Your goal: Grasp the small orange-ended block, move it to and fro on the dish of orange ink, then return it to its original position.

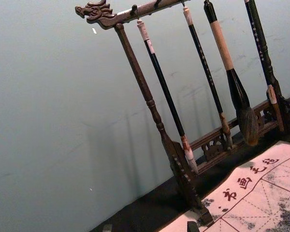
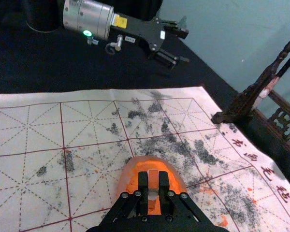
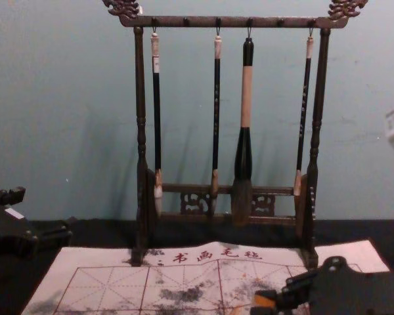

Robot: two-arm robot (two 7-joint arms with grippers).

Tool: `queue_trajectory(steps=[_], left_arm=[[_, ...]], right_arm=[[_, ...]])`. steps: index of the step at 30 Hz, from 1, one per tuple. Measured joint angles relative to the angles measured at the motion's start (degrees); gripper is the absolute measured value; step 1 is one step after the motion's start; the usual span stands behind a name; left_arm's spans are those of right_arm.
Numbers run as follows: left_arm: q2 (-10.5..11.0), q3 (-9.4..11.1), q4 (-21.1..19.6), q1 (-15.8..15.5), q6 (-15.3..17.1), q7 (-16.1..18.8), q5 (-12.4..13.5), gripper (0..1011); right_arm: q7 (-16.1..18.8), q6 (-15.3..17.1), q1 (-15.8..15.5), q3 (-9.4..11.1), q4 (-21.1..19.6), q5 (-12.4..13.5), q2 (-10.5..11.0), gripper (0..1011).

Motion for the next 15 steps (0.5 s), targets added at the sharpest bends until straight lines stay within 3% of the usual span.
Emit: queue_trajectory(steps=[15], left_arm=[[0.00,0.00,0.00,0.00,0.00,0.00,0.00,1001]], right_arm=[[0.23,1.96,2.40,-2.47,1.60,-0.95,-1.61,91]])
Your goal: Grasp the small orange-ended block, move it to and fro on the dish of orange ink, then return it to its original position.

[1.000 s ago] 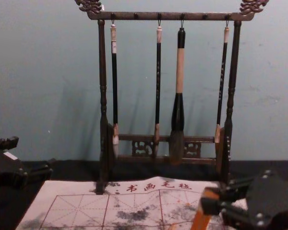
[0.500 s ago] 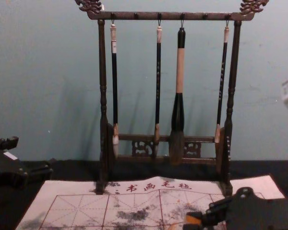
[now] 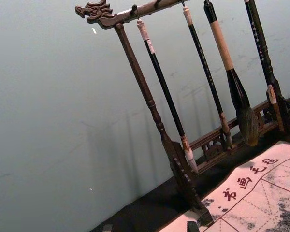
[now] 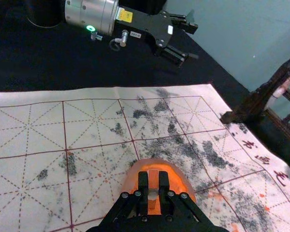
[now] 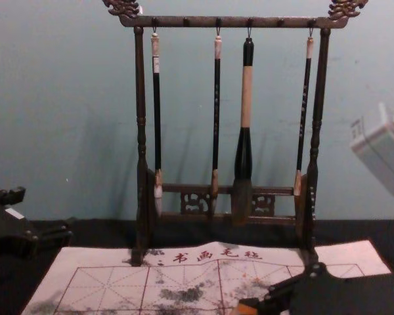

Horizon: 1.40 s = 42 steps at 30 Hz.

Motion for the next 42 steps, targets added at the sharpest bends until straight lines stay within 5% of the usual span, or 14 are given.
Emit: queue_trajectory(steps=[42], left_arm=[[0.00,0.00,0.00,0.00,0.00,0.00,0.00,1001]], right_arm=[[-0.82,2.63,4.56,-3.15,5.34,-1.42,-4.69,91]])
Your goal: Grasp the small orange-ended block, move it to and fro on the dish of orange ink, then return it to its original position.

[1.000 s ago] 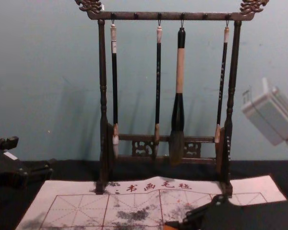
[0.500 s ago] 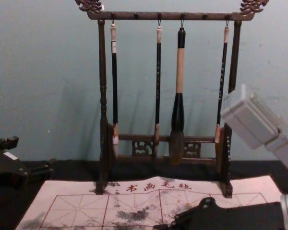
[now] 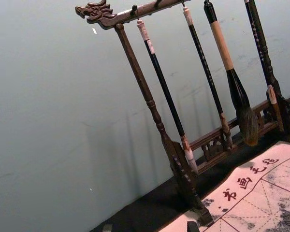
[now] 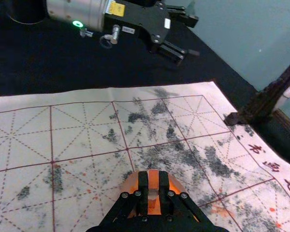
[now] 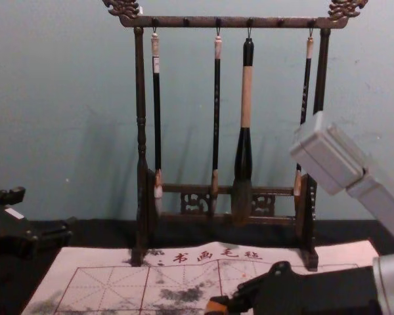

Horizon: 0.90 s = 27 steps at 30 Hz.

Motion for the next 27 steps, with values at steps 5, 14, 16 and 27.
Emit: queue_trajectory(steps=[5,14,16,27], left_arm=[[0.00,0.00,0.00,0.00,0.00,0.00,0.00,1001],[0.00,0.00,0.00,0.00,0.00,0.00,0.00,1001],[0.00,0.00,0.00,0.00,0.00,0.00,0.00,1001],[0.00,0.00,0.00,0.00,0.00,0.00,0.00,1001]], right_arm=[[-0.20,0.30,0.45,0.14,0.69,-0.10,-0.26,91],[-0.73,0.77,0.72,1.12,1.63,0.03,-0.03,91],[-0.78,0.79,0.72,1.22,1.67,0.06,0.04,92],[-0.58,1.53,-0.54,2.63,-0.32,0.68,2.81,92]])
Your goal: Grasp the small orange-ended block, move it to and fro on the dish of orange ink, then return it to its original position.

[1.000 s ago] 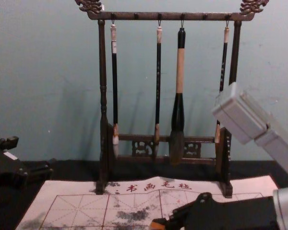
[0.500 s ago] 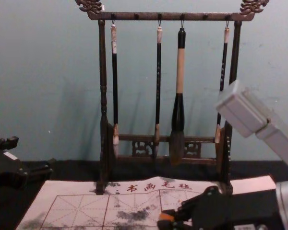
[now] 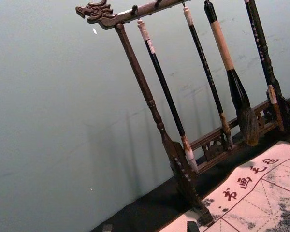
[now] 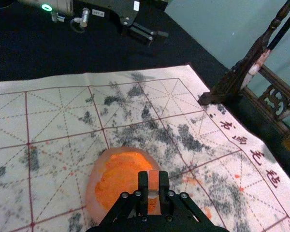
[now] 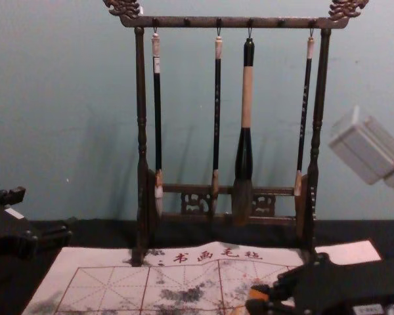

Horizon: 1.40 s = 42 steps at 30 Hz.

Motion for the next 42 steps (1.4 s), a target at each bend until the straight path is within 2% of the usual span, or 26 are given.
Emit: queue_trajectory(steps=[10,16,29,42], left_arm=[[0.00,0.00,0.00,0.00,0.00,0.00,0.00,1001],[0.00,0.00,0.00,0.00,0.00,0.00,0.00,1001],[0.00,0.00,0.00,0.00,0.00,0.00,0.00,1001],[0.00,0.00,0.00,0.00,0.00,0.00,0.00,1001]], right_arm=[[1.62,0.41,-2.39,0.63,-4.50,1.18,3.52,91],[2.20,0.32,-2.86,0.08,-5.68,1.51,4.15,91],[2.65,0.17,-2.67,-1.33,-6.50,1.64,3.76,91],[2.65,0.72,-1.05,-2.90,-5.51,0.85,2.10,91]])
